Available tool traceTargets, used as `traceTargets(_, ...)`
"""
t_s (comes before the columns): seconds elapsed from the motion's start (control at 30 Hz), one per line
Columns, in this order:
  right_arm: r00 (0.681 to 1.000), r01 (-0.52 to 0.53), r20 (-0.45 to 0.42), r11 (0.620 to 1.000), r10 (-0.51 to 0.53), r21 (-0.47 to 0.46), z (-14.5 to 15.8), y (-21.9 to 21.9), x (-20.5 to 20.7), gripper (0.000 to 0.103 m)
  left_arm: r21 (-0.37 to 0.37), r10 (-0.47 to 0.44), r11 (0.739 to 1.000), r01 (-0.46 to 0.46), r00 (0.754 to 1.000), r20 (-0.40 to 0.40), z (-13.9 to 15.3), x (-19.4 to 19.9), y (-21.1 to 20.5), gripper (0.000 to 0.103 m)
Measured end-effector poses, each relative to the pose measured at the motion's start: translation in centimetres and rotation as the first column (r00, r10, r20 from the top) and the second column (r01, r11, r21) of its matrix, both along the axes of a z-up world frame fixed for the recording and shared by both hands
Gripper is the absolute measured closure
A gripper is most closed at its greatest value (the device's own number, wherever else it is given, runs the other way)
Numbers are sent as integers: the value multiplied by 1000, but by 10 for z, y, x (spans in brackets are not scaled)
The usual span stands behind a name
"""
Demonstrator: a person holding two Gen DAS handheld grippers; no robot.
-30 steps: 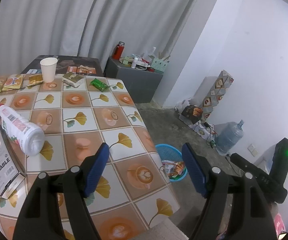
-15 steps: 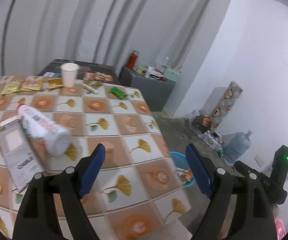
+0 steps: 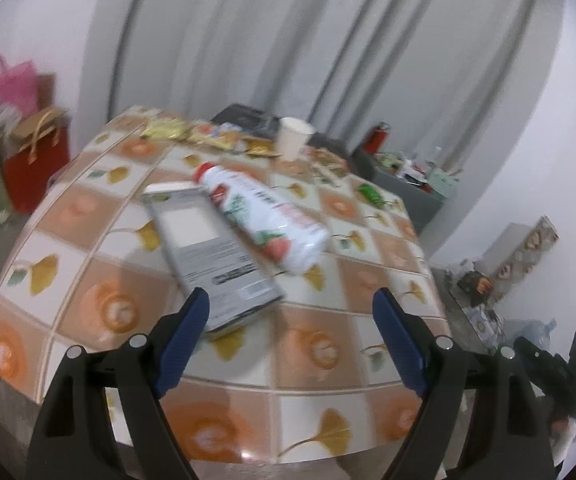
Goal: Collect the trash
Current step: 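Move both tools back toward the table, then grasp the white CABLE box with the left tool while the right tool grasps the white drink bottle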
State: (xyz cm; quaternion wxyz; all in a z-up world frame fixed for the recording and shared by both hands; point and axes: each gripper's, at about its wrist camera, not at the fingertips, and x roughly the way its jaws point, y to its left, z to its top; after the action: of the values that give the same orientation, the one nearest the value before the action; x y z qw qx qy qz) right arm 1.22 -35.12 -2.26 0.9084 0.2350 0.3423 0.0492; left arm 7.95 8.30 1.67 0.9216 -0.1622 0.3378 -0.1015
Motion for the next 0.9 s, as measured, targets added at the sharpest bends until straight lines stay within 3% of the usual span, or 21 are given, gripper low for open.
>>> traceTargets(0.3,993,-104,-61,994,103,-28,-11,38,35,8,-23,69,997,-72,994,-80,-28,36,17,18)
traceTargets(0.53,966,-257,-40,963,254,-88,6,84,91,8,25,150,989,-148,979,-141,-44,83,17,14)
traceTargets(0.7,917,-397,3,911,400,-110,23,128,146,8,82,178,983,-166,970,-168,-51,101,14,13)
traceTargets(0.9,808,-589,-63,806,586,-61,19,196,216,8,116,192,978,-172,963,-189,-56,113,12,12)
